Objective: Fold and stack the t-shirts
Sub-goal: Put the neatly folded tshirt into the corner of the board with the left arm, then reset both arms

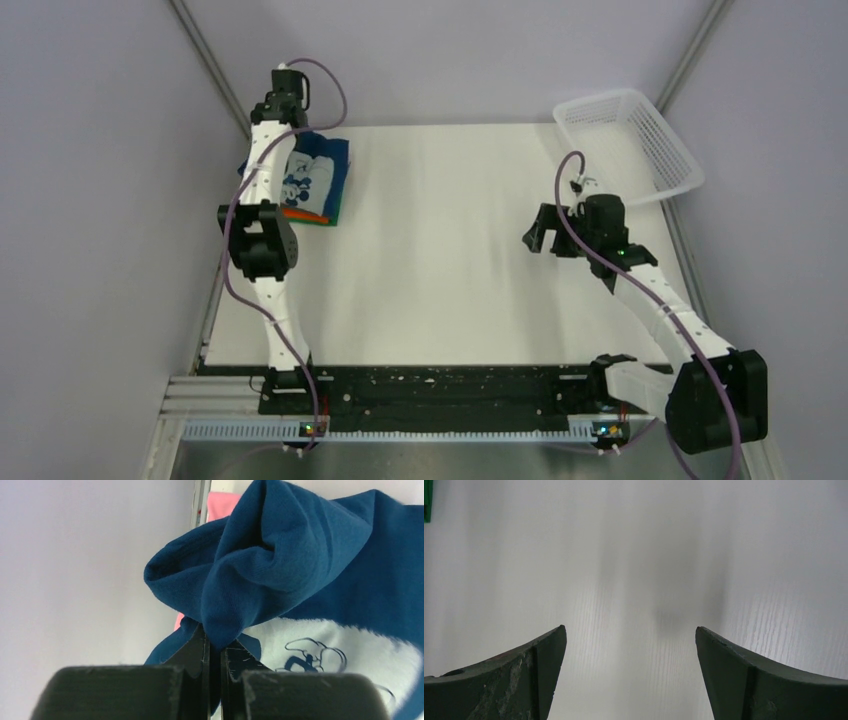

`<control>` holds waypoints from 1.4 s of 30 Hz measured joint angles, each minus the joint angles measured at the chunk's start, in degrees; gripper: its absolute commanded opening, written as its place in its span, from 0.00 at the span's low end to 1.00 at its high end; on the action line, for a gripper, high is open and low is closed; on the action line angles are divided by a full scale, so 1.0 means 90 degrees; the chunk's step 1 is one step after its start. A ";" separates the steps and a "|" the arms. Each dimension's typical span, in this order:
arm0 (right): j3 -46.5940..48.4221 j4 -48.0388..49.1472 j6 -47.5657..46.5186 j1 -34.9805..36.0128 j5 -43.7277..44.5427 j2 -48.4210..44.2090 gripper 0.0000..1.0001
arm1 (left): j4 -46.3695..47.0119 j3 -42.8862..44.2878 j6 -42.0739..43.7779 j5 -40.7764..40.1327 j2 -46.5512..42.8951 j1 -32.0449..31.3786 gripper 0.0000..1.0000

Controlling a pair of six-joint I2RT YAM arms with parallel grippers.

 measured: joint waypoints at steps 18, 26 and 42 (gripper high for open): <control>0.0005 -0.0041 0.0000 0.0000 0.0187 0.0321 0.99 | 0.0316 -0.0049 -0.0512 0.0527 0.0646 0.1001 0.61; 0.0019 -0.0121 0.0000 0.0000 0.0209 0.0413 0.99 | 0.1115 -0.0053 -0.1258 -0.1192 0.0699 0.1061 0.99; 0.0019 -0.0168 0.0029 0.0000 0.0209 -0.0049 0.99 | 0.1552 -0.1282 -0.2487 -0.1110 -0.0406 0.0595 0.99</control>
